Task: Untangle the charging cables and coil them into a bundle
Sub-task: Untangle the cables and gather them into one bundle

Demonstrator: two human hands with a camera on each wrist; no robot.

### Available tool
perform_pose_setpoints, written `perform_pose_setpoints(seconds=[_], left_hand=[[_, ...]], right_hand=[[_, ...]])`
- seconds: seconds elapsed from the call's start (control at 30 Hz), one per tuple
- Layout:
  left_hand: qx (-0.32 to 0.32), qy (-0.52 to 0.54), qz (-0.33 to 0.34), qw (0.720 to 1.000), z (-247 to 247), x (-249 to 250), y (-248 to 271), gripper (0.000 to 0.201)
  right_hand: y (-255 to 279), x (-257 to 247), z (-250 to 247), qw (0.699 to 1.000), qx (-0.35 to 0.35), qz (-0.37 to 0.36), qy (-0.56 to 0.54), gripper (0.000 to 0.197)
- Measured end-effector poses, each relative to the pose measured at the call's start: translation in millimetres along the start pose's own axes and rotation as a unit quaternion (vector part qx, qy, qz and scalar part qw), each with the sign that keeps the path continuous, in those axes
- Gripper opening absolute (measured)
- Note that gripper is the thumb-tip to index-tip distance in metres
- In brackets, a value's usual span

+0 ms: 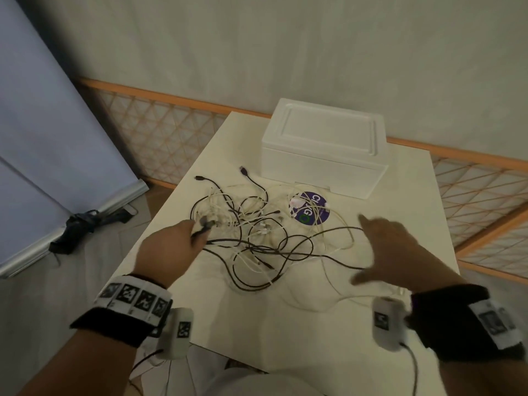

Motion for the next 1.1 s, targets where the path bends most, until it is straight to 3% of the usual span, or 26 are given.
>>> perform_pose_setpoints(seconds=[0.07, 0.13, 0.23, 0.27, 0.37, 0.5, 0.63, 0.7, 0.87, 0.93, 1.03, 1.1], left_hand=[[0.026, 0.008, 0.062, 0.998, -12, 38, 2, 0.032], [0.043, 0.045, 0.126, 0.99, -22, 72, 6, 0.025], [0.069, 0.077, 0.17, 0.98, -29, 89, 7, 0.027], [0.073, 0.08, 0.166, 0.98, -29, 84, 5, 0.027], [0.048, 0.052, 0.071, 0.995, -23, 38, -6, 0.024], [0.025, 0.019, -0.1, 0.994, -4, -67, -7, 0.039], [-0.04, -0.031, -0.134, 0.99, 15, -105, 10, 0.049], [-0.038, -0.036, -0.104, 0.993, 19, -88, 7, 0.053], [0.005, -0.001, 0.009, 1.0, -4, 5, -6, 0.023], [0.005, 0.019, 0.09, 0.996, -21, 49, -3, 0.02], [-0.089, 0.043, 0.238, 0.966, -23, 105, 9, 0.041], [-0.156, 0.125, 0.255, 0.946, -13, 123, 13, 0.056]], right_hand=[[1, -65, -18, 0.979, 0.093, -0.093, -0.157, 0.128], [1, -127, -13, 0.956, 0.079, -0.148, -0.242, 0.114], [-8, -165, 8, 0.953, 0.104, -0.136, -0.248, 0.055], [-9, -161, 11, 0.954, 0.117, -0.123, -0.246, 0.05], [-10, -124, 20, 0.97, 0.087, -0.091, -0.207, 0.044], [-11, -44, 45, 0.989, 0.045, -0.034, -0.135, 0.033], [-10, -6, 57, 0.997, 0.022, -0.014, -0.07, 0.044], [-10, -12, 54, 0.998, 0.029, -0.04, -0.033, 0.043], [-11, -50, 35, 0.989, 0.063, -0.129, 0.044, 0.044], [-11, -67, 26, 0.982, 0.095, -0.155, 0.053, 0.041], [-12, -100, 11, 0.97, 0.111, -0.217, 0.018, 0.018], [-14, -112, 4, 0.965, 0.129, -0.228, 0.011, 0.016]])
Point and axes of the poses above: each hand's wrist, its own y-axis away from the middle knuckle, its own z-axis out of the palm, x = y × z, the point moved 3 cm from there along -y, towards the middle knuckle, and after that the axes turned 11 degrees about x, right-handed, at the moved point
